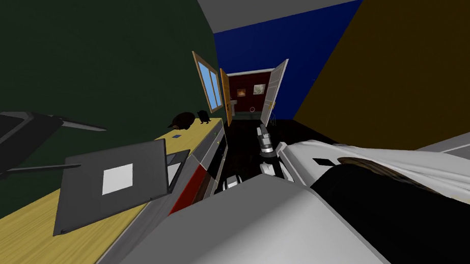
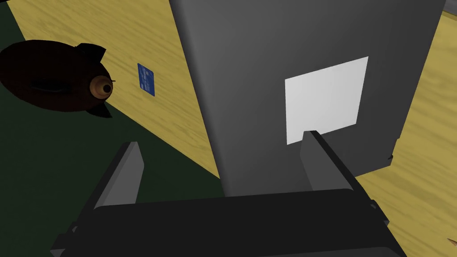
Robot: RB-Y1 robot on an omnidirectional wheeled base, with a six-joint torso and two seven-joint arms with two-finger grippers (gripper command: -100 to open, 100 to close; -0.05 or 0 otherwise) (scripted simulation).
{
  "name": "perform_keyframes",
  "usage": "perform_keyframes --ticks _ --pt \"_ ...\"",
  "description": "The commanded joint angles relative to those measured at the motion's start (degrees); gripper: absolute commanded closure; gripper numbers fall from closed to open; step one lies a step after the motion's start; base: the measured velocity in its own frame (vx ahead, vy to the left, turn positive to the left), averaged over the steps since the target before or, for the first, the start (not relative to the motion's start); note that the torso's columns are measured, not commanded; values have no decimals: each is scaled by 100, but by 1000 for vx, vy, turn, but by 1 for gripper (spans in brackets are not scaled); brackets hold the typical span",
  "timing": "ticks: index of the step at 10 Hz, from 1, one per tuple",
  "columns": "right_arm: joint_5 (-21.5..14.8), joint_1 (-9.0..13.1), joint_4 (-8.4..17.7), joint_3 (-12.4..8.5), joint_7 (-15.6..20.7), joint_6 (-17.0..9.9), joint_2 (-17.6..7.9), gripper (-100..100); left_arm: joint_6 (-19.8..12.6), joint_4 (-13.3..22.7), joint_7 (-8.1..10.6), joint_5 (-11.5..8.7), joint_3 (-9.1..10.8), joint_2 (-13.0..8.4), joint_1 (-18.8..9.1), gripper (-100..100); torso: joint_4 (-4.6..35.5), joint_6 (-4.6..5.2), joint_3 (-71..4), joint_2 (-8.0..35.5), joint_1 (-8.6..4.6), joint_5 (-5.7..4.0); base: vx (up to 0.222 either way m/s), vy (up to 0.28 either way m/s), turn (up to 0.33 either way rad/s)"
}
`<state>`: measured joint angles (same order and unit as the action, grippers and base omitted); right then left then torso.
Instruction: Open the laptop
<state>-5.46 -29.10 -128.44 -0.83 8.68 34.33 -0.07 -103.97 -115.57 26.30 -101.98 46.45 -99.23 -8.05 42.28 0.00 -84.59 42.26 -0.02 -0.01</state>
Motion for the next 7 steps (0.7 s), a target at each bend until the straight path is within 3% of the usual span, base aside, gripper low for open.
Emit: perform_keyframes --ticks 1,4,5,6,7 --pt "0 0 0 0 0 0 0 0 -10 61 -23 -98 24 14 -27 -100 1 1 2 4 -3 -1 -38 23 -31" --pt "0 -1 0 0 0 0 1 0 222 -9 -196 254 -212 289 115 -100 -5 1 -9 -13 -9 -3 2 -14 -17" --pt "0 -1 0 0 0 0 1 0 157 -7 -162 199 -155 267 92 -100 -3 0 -5 -8 -2 -1 7 -10 -4" --pt "0 -1 0 0 0 0 1 0 80 36 -94 36 -69 125 28 100 1 -1 1 2 3 0 1 7 22" --pt "0 -1 0 0 0 0 0 0 57 44 -77 -1 -45 97 14 100 4 -2 6 10 8 2 -2 14 19"
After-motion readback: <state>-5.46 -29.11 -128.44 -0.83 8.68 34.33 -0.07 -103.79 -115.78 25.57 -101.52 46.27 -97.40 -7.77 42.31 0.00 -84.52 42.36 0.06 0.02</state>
